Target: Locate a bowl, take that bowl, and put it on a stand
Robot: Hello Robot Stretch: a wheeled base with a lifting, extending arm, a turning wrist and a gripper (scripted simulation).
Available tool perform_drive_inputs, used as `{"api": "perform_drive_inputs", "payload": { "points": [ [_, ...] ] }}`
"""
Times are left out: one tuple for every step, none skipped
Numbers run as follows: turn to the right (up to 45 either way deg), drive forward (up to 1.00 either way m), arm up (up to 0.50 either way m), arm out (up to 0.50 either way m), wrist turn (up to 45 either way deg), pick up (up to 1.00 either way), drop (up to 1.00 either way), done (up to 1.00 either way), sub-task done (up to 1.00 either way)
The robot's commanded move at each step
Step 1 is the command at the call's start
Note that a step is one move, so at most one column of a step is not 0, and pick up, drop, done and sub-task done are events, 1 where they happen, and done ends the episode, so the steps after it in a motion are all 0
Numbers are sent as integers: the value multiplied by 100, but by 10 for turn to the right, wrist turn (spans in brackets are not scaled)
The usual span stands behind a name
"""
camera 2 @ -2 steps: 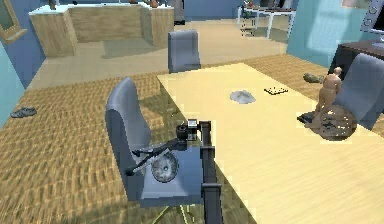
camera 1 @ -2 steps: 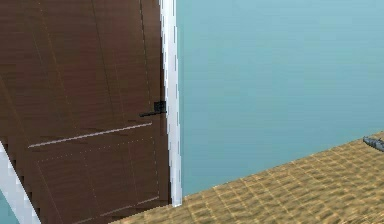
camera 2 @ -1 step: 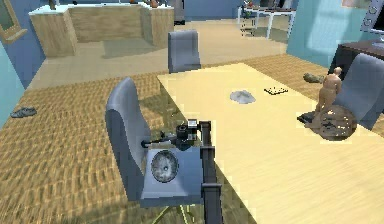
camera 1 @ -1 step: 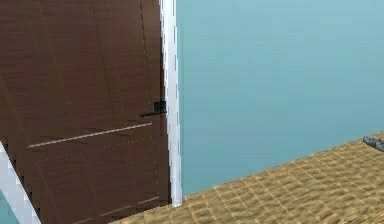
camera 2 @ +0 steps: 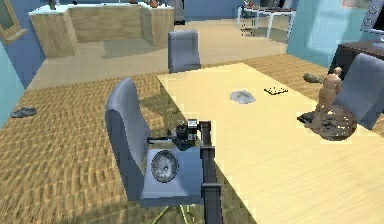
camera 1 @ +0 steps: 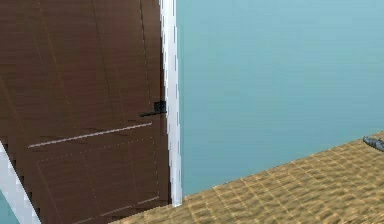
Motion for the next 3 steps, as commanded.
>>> {"api": "perform_drive_inputs", "payload": {
  "points": [
    [0,0,-30,0,0,0,0,0,0],
    [0,0,0,0,0,100,0,0,0],
    [0,0,10,0,0,0,0,0,0]
  ]
}}
